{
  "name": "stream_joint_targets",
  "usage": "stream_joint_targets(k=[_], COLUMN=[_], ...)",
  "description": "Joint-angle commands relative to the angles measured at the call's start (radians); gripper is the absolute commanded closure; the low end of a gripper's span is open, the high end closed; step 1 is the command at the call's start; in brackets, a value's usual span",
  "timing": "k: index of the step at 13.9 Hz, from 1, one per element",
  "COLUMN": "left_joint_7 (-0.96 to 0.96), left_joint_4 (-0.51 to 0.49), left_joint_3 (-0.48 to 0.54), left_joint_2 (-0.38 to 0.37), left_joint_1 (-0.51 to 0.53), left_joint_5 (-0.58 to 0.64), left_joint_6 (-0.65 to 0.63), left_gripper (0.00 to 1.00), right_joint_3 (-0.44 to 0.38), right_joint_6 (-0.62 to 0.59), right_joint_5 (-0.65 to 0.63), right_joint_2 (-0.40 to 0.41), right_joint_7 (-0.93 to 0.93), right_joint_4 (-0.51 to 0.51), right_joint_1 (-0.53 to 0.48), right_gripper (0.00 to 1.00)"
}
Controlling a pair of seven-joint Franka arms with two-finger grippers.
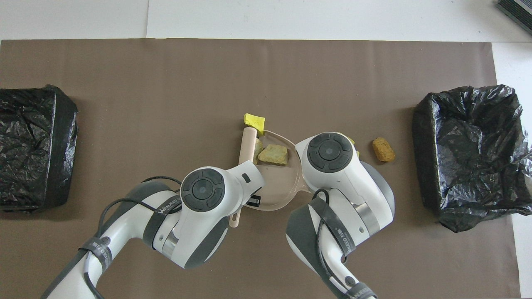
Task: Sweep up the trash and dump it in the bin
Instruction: 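Sweep scraps into the dustpan with the left gripper's brush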
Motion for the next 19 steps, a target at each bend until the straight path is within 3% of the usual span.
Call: stream_joint_targets(k=[1,4,10,12,16,19], left_joint_7=[0.016,0.023,-0.029,-0.116,-0.317,-0.501], left_joint_4=[0.016,0.017,-0.036,-0.096,-0.249,-0.34], left_joint_3=[-0.018,-0.023,-0.008,-0.008,-0.008,-0.008], left_joint_2=[-0.005,-0.1,-0.292,-0.35,-0.468,-0.53], left_joint_1=[-0.026,-0.026,0.026,0.048,0.051,0.05], left_joint_5=[-0.034,-0.078,-0.084,-0.075,-0.074,-0.074], left_joint_6=[-0.032,-0.216,-0.498,-0.523,-0.523,-0.526], left_gripper=[1.0,1.0,1.0,1.0,1.0,1.0], right_joint_3=[0.004,0.004,0.005,0.004,0.004,0.004], right_joint_6=[0.0,-0.103,-0.053,-0.029,-0.013,0.037], right_joint_5=[0.008,0.006,0.028,0.029,0.074,0.075], right_joint_2=[-0.005,0.006,-0.006,-0.006,-0.008,0.021], right_joint_7=[0.009,-0.009,0.004,-0.075,-0.02,-0.184], right_joint_4=[-0.002,0.081,0.034,0.023,0.017,0.005], right_joint_1=[-0.009,-0.055,-0.056,-0.059,-0.056,-0.058], right_gripper=[1.0,1.0,1.0,1.0,1.0,1.0])
